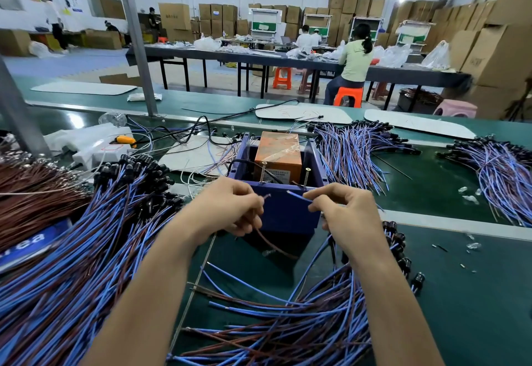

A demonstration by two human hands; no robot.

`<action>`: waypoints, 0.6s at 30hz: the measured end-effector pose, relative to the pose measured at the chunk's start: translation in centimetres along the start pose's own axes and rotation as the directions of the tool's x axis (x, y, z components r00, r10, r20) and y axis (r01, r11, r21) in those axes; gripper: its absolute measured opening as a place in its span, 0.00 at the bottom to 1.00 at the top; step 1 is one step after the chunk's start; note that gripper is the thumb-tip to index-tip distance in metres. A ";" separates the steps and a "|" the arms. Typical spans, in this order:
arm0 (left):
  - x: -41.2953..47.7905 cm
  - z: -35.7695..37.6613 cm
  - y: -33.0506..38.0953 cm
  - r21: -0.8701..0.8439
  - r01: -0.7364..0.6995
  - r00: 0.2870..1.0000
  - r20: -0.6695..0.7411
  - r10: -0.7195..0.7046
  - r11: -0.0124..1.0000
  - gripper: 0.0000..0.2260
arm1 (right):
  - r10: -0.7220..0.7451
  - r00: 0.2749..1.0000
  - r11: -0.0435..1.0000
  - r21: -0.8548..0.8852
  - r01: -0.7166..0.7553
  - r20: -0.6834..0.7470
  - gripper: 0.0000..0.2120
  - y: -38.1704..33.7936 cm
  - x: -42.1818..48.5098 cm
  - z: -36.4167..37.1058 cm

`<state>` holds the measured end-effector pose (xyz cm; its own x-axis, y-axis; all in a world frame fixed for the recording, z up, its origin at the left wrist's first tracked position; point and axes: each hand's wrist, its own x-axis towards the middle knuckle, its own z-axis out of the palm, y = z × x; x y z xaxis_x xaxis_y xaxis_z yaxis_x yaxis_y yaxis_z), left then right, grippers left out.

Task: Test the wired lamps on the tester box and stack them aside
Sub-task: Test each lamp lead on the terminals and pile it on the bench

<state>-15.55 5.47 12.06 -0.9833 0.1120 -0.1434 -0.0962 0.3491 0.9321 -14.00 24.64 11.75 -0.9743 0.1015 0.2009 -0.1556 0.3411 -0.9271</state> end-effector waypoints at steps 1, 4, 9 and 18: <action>-0.5 -0.6 0.2 0.075 0.018 0.992 0.122 -0.028 0.997 0.13 | -0.002 0.992 1.000 -0.011 0.004 0.125 0.13 -0.2 -0.2 -0.1; -1.2 -2.2 0.2 0.210 0.072 0.985 0.142 -0.103 0.975 0.17 | 0.078 0.802 0.979 -0.198 0.051 0.592 0.10 -0.3 -0.8 -0.2; 0.8 -4.0 -2.9 0.305 0.132 0.956 -0.289 -0.040 0.943 0.05 | 0.180 0.694 0.922 -0.366 0.128 0.697 0.07 0.4 -0.9 0.7; 2.7 -1.2 -5.9 0.698 0.402 0.904 -0.406 -0.135 0.593 0.15 | 0.130 0.787 0.963 -0.267 0.046 0.603 0.08 -0.2 -0.9 0.1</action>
<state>-17.80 2.57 6.54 -0.9385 -0.3237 -0.1201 -0.3445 0.9013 0.2628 -13.09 24.40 11.68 -0.8851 -0.4397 -0.1529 -0.1511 0.5821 -0.7989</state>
